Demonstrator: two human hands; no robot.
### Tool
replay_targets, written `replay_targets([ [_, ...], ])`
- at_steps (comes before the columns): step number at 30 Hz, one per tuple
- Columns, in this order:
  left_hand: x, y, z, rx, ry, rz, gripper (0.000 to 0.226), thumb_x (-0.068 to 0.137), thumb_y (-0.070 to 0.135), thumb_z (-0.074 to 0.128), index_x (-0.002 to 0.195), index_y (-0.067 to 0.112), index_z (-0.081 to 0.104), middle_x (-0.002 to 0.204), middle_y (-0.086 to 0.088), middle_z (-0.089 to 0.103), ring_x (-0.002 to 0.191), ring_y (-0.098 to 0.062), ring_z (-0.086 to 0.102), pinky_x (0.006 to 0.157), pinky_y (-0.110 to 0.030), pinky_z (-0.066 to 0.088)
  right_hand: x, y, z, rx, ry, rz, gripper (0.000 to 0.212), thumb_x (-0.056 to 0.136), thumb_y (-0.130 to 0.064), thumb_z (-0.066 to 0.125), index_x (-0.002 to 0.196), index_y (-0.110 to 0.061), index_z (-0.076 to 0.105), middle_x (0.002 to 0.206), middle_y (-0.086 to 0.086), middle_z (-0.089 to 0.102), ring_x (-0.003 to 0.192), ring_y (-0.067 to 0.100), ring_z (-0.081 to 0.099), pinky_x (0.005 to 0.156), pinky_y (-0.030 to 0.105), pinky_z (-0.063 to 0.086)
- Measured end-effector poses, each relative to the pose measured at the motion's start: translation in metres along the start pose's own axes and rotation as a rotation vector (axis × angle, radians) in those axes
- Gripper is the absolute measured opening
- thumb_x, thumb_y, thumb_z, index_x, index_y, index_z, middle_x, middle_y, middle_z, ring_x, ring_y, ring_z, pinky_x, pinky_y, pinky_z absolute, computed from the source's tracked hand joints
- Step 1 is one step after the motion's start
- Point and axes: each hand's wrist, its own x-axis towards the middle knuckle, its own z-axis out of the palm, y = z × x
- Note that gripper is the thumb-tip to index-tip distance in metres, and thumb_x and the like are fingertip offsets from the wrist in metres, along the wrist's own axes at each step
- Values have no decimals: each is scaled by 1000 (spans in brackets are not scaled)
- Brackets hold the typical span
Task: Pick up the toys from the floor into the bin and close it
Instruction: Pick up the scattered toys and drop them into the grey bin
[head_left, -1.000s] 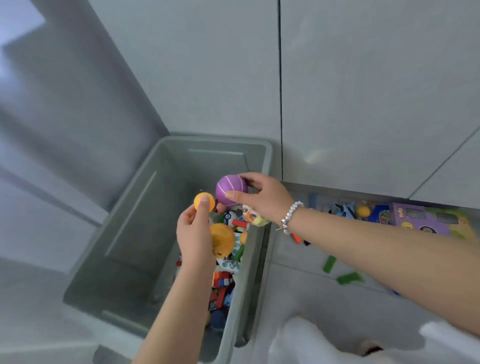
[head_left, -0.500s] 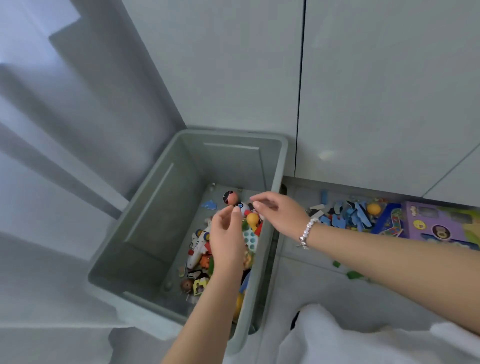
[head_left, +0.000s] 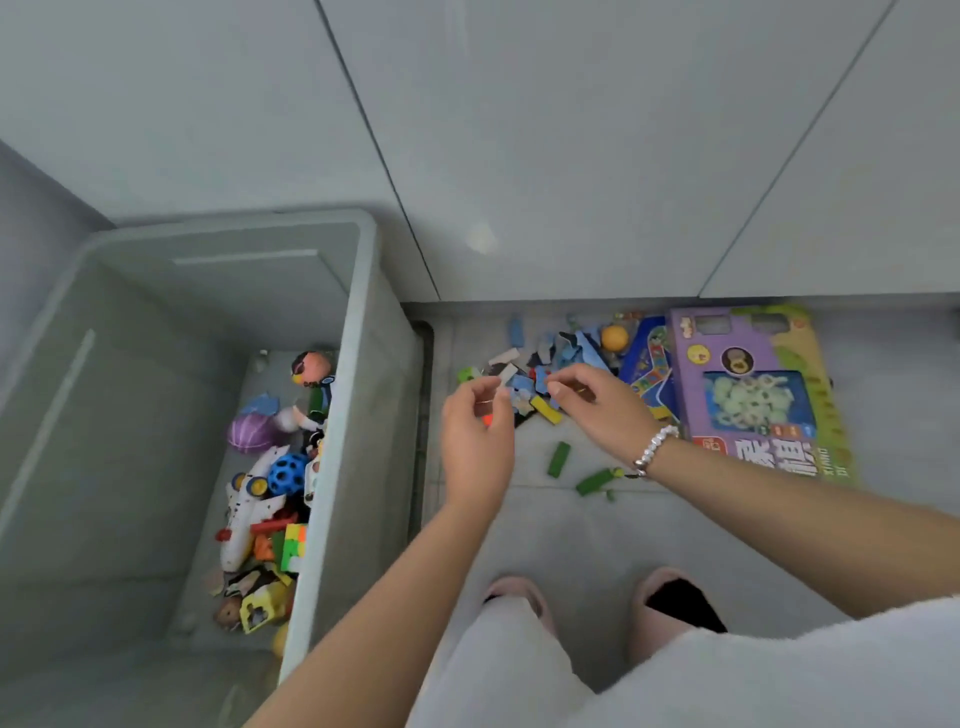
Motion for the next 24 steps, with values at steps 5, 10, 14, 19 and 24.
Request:
replay_targets([
  [5,6,-56,45,75,-149,-84,14,93,27,54,106,23,58,111,2,59,93,-1,54,70,-5,40,3,73,6,-80,-4,113,25,94,-27,50,111,-14,61,105,-3,60,89,8,53,70,17,39],
  [10,8,-106,82,174,-271,-75,20,89,23,61,108,20,61,111,2,52,99,-12,54,86,-24,46,-8,138,26,-159,-31,224,22,88,-28,59,109,-20,62,104,1,57,80,7,49,72,20,38],
  [14,6,-135,104,287,-305,-44,26,84,19,69,110,17,67,110,5,40,111,-16,43,91,-13,32,-22,162,38,-184,-55,292,28,77,-24,72,102,-16,62,95,-2,47,78,12,50,75,24,42],
  [19,10,-158,114,353,-329,69,29,81,18,71,109,20,69,114,5,41,106,-8,31,95,-20,36,-23,170,62,-205,3,286,28,73,-24,75,94,-13,60,90,0,56,80,12,52,75,28,45],
  [24,3,-165,110,309,-372,80,28,80,17,72,108,18,70,120,2,45,112,-9,34,99,-29,40,-13,166,73,-192,37,258,19,77,-18,69,92,-11,62,91,7,64,84,22,60,74,32,48],
])
